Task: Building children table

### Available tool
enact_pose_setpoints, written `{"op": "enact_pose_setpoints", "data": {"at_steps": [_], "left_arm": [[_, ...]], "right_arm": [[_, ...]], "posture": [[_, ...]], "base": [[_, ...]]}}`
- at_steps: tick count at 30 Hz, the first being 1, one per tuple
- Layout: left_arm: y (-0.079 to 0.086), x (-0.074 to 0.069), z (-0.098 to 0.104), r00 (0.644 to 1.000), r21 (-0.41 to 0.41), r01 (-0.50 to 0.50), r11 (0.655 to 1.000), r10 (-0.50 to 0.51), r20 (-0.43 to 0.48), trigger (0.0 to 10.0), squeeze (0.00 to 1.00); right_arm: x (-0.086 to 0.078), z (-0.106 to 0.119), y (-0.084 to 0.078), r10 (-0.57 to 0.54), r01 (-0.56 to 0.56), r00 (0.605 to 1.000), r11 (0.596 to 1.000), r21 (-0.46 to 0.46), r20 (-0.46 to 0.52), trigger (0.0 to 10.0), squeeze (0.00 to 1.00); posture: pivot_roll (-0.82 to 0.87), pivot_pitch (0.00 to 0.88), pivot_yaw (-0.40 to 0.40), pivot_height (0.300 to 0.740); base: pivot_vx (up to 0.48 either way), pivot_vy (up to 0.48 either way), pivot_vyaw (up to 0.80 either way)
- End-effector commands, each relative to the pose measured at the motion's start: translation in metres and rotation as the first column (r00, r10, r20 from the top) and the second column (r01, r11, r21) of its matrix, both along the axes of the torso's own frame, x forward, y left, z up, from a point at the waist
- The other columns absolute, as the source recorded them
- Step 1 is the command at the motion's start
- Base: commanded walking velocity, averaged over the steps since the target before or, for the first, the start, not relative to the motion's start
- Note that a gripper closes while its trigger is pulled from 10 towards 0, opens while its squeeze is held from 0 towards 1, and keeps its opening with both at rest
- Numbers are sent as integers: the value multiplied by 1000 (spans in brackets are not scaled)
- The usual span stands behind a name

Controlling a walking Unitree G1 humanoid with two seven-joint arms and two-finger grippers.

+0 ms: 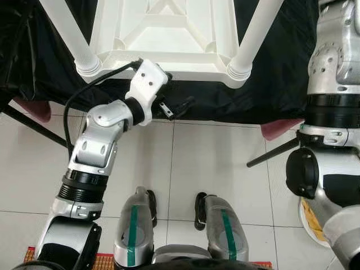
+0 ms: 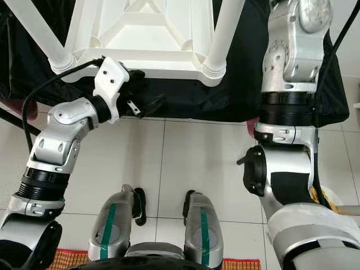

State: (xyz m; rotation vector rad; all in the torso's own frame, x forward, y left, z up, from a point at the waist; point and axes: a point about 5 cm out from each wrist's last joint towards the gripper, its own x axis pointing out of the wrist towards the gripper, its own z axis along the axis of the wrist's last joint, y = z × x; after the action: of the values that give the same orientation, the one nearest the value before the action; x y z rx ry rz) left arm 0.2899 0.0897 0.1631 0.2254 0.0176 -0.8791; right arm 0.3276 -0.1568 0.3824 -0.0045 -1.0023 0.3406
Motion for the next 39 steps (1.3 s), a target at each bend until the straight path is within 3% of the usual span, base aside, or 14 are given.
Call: {"op": "enact_pose_setpoints", "data": {"at_steps": [1, 2, 3, 4, 5, 6, 7, 17, 20, 30, 33, 36, 37, 39], "left_arm": [[-1, -2, -1, 1000, 2, -8, 1000, 8, -6, 10000, 0], [-1, -3, -1, 1000, 5, -8, 1000, 8, -5, 10000, 0], [-1, -3, -1, 1000, 5, -8, 1000, 8, -5, 10000, 0], [-1, -3, -1, 1000, 5, -7, 1000, 7, -5, 10000, 0], [-1, -3, -1, 1000, 5, -7, 1000, 7, -6, 10000, 0], [-1, -4, -2, 1000, 6, -6, 1000, 6, -6, 10000, 0], [-2, -4, -3, 1000, 14, -1, 1000, 1, -6, 10000, 0], [-8, -5, -8, 997, -2, -8, 1000, 8, -71, 10000, 0], [-6, 9, -2, 990, -25, -132, 991, 130, -59, 10000, 0], [4, 25, 6, 965, -48, -257, 965, 254, -60, 10000, 0], [11, 33, 5, 937, -37, -345, 938, 342, -67, 10000, 0], [11, 33, 5, 937, -37, -345, 938, 342, -67, 10000, 0], [17, 40, 6, 902, -37, -428, 903, 425, -77, 10000, 0], [23, 45, 7, 870, -48, -491, 870, 487, -80, 10000, 0]], "right_arm": [[-2, 6, -4, -4, 3, 999, 1000, 27, 33, 10000, 0], [-2, 8, -6, -6, 4, 999, 1000, 31, 37, 6784, 0], [-2, 8, -6, -6, 4, 999, 1000, 31, 37, 6784, 0], [-2, 9, -7, -8, 7, 999, 999, 34, 43, 5804, 0], [-2, 10, -7, -10, 9, 999, 999, 36, 46, 3373, 0], [-2, 10, -8, -12, 10, 999, 999, 37, 48, 3373, 0], [-2, 10, -9, -15, 13, 999, 999, 37, 50, 157, 0], [1, 8, -15, -25, 23, 999, 999, 44, 37, 0, 0], [0, 7, -16, -31, 30, 999, 998, 49, 34, 0, 0], [-5, 7, -27, -74, 69, 996, 992, 105, 44, 0, 0], [-7, 7, -32, -90, 84, 995, 989, 123, 46, 0, 0], [-7, 7, -32, -90, 84, 995, 989, 123, 46, 0, 0], [-9, 7, -34, -99, 92, 994, 987, 130, 48, 0, 0], [-12, 7, -37, -108, 100, 993, 986, 135, 51, 0, 0]], "posture": [[22, 68, 0, 740], [23, 67, 0, 740], [23, 67, 0, 740], [22, 66, -1, 740], [23, 65, -1, 740], [23, 65, -1, 740], [20, 66, 0, 740], [16, 74, 4, 740], [11, 82, 7, 740], [6, 89, 19, 740], [1, 94, 27, 740], [1, 94, 27, 740], [-4, 97, 34, 740], [-6, 99, 38, 740]], "base": [[0, 0, 0], [0, 0, 0], [0, 0, 0], [0, 0, 0], [0, 0, 0], [0, 0, 0], [0, 0, 0], [0, 0, 0], [0, 0, 0], [0, 0, 0], [0, 0, 0], [0, 0, 0], [0, 0, 0], [0, 0, 0]]}}
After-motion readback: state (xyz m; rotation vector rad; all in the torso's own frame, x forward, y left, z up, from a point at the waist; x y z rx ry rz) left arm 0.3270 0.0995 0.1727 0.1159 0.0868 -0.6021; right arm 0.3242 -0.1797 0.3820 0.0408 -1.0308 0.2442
